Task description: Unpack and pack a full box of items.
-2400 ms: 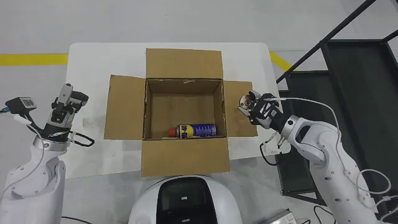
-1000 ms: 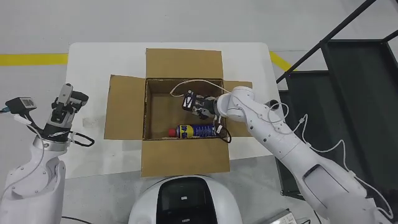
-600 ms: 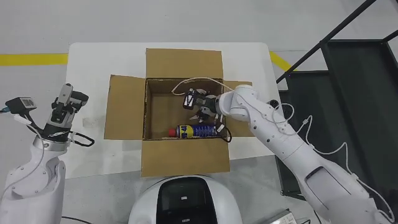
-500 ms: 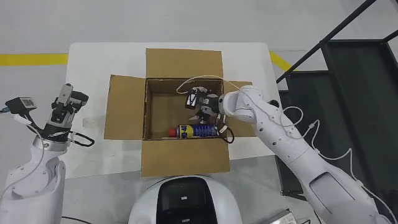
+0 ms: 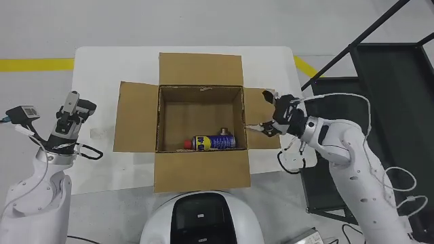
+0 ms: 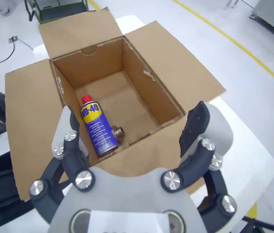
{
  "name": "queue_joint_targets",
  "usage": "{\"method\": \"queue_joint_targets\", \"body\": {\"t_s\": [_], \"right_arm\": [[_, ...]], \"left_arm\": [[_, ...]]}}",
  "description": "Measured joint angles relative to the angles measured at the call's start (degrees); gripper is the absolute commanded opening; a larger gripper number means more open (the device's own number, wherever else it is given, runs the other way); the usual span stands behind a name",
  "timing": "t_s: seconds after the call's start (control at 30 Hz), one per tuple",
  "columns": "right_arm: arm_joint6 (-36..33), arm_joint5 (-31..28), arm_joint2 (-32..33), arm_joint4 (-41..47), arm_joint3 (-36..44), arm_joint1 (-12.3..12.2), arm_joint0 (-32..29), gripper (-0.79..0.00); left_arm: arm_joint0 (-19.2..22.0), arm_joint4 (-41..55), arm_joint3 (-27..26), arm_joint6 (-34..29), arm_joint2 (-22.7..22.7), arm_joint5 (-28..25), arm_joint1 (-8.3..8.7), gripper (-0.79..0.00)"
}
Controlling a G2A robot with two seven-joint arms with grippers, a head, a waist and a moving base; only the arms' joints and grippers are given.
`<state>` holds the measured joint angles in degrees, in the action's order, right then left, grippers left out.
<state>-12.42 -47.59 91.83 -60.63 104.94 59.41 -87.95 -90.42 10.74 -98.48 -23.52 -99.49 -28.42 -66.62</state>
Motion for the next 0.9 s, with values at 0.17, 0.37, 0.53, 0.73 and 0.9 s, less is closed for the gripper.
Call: {"method": "queue_joint_targets", "body": {"t_s": [0.17, 0.37, 0.53, 0.73, 0.9], "right_arm": [[9.33, -0.40, 7.53, -2.61, -2.63, -0.37, -6.47, 0.000], [16.43, -1.20, 10.02, -6.15, -4.89, -0.45, -9.49, 0.000], [16.28, -1.18, 9.96, -6.08, -4.81, -0.45, -9.44, 0.000], [16.02, -0.74, 9.48, -6.12, -4.14, -0.41, -9.41, 0.000], [12.47, 4.15, 9.80, -4.29, -6.88, -0.36, -8.18, 0.000]], "left_arm": [[0.00, 0.00, 0.00, 0.00, 0.00, 0.00, 0.00, 0.000], [0.00, 0.00, 0.00, 0.00, 0.00, 0.00, 0.00, 0.000], [0.00, 0.00, 0.00, 0.00, 0.00, 0.00, 0.00, 0.000], [0.00, 0.00, 0.00, 0.00, 0.00, 0.00, 0.00, 0.000], [0.00, 0.00, 0.00, 0.00, 0.00, 0.00, 0.00, 0.000]]}}
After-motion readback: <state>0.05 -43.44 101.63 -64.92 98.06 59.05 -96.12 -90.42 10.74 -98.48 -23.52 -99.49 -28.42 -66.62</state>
